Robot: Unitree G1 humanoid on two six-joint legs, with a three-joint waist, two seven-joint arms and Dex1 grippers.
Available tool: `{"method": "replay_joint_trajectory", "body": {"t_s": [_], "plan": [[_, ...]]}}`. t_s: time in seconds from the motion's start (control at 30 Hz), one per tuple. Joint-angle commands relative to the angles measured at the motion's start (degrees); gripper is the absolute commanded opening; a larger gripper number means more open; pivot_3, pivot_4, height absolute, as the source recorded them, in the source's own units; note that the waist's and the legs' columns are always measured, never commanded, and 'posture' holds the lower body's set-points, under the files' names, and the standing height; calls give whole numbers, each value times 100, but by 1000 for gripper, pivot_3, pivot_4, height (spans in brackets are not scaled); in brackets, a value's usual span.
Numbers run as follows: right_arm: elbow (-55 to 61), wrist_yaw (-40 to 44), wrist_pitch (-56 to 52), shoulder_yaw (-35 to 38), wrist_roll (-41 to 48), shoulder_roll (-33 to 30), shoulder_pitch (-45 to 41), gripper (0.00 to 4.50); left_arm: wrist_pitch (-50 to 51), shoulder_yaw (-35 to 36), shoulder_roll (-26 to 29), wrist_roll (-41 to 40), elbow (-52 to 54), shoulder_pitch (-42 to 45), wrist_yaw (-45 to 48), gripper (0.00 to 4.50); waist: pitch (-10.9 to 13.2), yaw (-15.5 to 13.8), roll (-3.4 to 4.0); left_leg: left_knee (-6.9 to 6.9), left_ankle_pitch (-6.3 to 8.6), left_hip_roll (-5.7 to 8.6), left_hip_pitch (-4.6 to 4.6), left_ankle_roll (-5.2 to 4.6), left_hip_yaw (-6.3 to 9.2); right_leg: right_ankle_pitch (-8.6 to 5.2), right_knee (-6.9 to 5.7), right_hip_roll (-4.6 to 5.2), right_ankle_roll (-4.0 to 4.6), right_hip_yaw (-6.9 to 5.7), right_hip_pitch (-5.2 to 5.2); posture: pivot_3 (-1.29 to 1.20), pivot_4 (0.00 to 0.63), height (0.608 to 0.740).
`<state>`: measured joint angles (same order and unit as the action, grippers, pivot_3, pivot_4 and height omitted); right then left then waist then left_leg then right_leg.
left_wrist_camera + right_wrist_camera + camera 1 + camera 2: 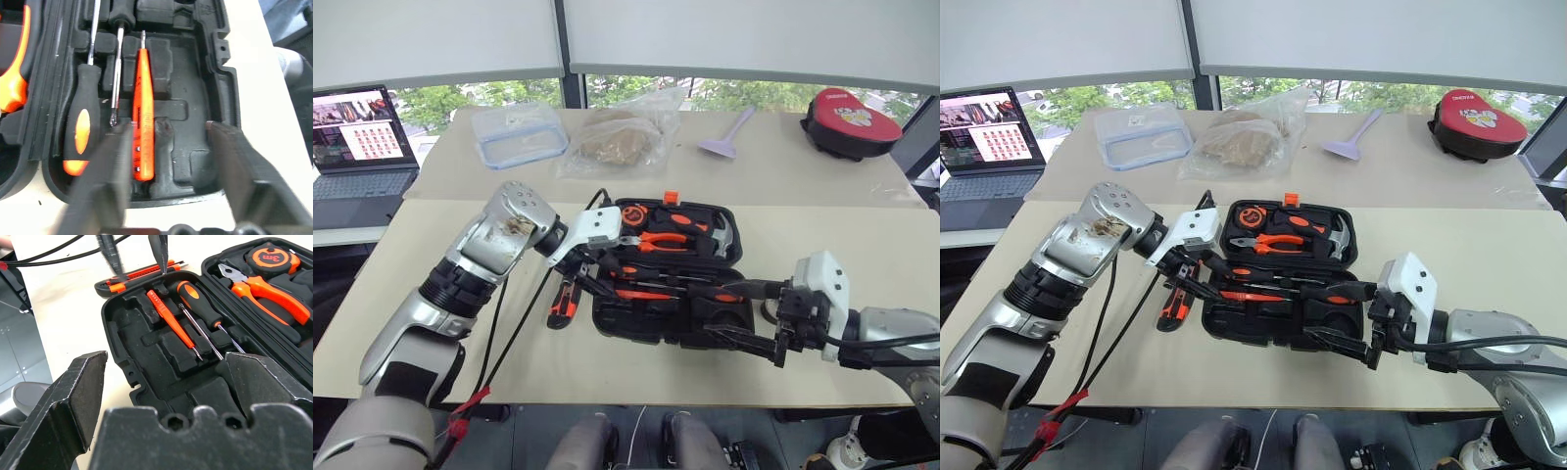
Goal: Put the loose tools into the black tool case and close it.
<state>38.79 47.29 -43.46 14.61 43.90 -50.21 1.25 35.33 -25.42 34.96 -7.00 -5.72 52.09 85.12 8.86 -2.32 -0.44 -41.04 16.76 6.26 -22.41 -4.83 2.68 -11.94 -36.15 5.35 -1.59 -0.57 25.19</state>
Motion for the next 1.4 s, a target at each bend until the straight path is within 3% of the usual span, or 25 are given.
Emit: {"method": "replay_joint_trajectory", "body": {"t_s": [0.03, 0.1, 0.13, 0.27, 0.67, 0.97, 1.27, 1.4], "plan": [[39, -14, 150, 73, -6, 18, -35, 4500, -187, 264, -407, -60, -337, -48, -557, 887, 0, -5, -1, -1, 0, 0, -1, 0, 0, 0, 0, 0, 0, 0, 0, 0, 150, 722], [39, -18, 144, 68, -7, 8, -42, 4500, -241, 329, -570, -64, -496, -85, -741, 140, 1, 4, -1, -3, 0, 0, -2, 0, 1, 0, 0, -1, 0, 0, 1, 0, 150, 722], [41, -21, 139, 68, -5, 4, -45, 4500, -260, 351, -619, -72, -545, -97, -798, 44, 1, 11, -1, -2, 0, -1, -3, 0, 0, 0, -1, -1, 0, 1, 3, 0, 150, 722], [53, -29, 115, 83, 4, -13, -29, 4500, -197, 429, -803, -143, -680, -197, -1009, 44, 0, 21, -1, 1, 0, -2, -3, 0, 0, 0, -3, -1, 0, 2, 6, 0, 150, 722], [20, -48, 53, 39, 6, -21, 46, 4500, -626, -54, -310, 269, 48, -1244, -1032, 44, -1, 1, 0, 0, 0, -2, 4, 1, 0, 0, -2, 2, 0, 4, -3, 0, 150, 722], [-1, -44, 47, -62, -11, -8, 48, 4500, -286, 617, -547, -492, 171, -990, -1064, 44, -4, 9, 2, 1, 0, -3, 6, 1, 0, 0, -2, 0, 0, 3, -2, 0, 150, 722], [-69, -42, 88, -186, -51, 5, -43, 4500, -547, 430, -607, -109, -73, -1106, -1545, 44, -4, 13, 2, 1, 0, -2, 6, 1, -1, 0, -2, 1, 0, 4, -3, 0, 150, 722], [-132, 52, 150, -269, -89, -34, -235, 4500, -459, 758, -563, -187, 93, -1202, -1872, 44, -4, 14, 2, 2, 0, -3, 7, 1, 0, 0, -2, 0, 0, 4, -3, 0, 150, 722]]}}
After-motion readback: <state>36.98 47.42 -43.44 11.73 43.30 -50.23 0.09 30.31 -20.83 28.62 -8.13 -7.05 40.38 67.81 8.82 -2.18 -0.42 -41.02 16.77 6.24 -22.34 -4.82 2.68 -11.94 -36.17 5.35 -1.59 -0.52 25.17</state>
